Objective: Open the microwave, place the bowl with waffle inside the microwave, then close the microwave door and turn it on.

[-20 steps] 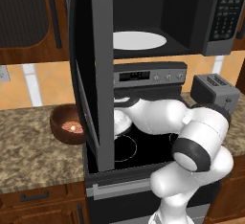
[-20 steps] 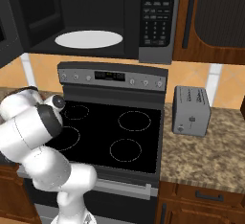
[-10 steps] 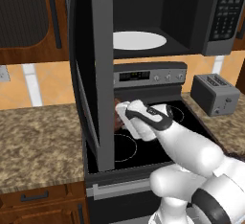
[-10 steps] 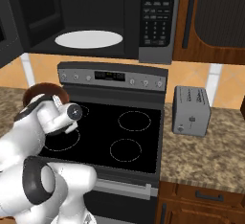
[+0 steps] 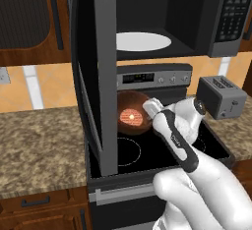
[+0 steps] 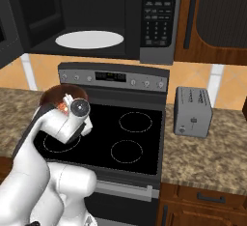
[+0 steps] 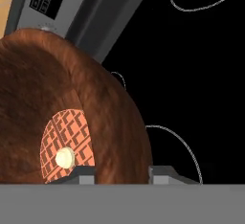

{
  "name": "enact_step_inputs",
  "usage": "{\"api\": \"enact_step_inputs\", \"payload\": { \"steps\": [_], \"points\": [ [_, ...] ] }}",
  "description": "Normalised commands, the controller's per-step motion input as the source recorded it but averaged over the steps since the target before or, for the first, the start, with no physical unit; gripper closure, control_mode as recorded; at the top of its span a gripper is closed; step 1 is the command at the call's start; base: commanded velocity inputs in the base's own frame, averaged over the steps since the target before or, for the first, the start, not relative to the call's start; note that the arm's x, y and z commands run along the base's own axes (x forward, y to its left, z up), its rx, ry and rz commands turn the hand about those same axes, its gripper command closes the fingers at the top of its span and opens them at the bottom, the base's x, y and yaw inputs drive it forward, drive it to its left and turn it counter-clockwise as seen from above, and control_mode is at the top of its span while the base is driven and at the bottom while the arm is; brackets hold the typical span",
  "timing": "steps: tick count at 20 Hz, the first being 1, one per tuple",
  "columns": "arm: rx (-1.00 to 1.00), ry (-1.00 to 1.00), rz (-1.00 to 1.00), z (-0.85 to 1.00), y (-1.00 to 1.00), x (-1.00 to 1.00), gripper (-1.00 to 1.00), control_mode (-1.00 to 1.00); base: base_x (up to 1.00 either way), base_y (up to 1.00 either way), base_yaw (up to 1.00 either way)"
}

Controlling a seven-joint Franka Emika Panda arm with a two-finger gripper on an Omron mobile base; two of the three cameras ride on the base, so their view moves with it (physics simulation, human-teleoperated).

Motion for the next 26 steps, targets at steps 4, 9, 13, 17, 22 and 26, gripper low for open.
{"api": "enact_step_inputs", "payload": {
  "steps": [4,9,13,17,22,26],
  "points": [
    [-0.18,0.17,-0.02,0.49,-1.0,-0.63,1.0,-1.0,0.0,0.0,0.0],
    [-0.07,0.03,-0.05,0.61,-1.0,-1.0,1.0,-1.0,0.0,0.0,0.0],
    [0.07,-0.04,-0.09,0.99,-0.89,-1.0,1.0,-1.0,0.0,0.0,0.0],
    [0.1,-0.09,-0.05,1.0,-0.59,-1.0,1.0,-1.0,0.0,0.0,0.0],
    [0.19,-0.22,-0.02,1.0,-0.13,-0.78,1.0,-1.0,0.0,0.0,0.0],
    [0.16,-0.15,-0.07,1.0,0.01,-0.41,1.0,-1.0,0.0,0.0,0.0]
  ]
}}
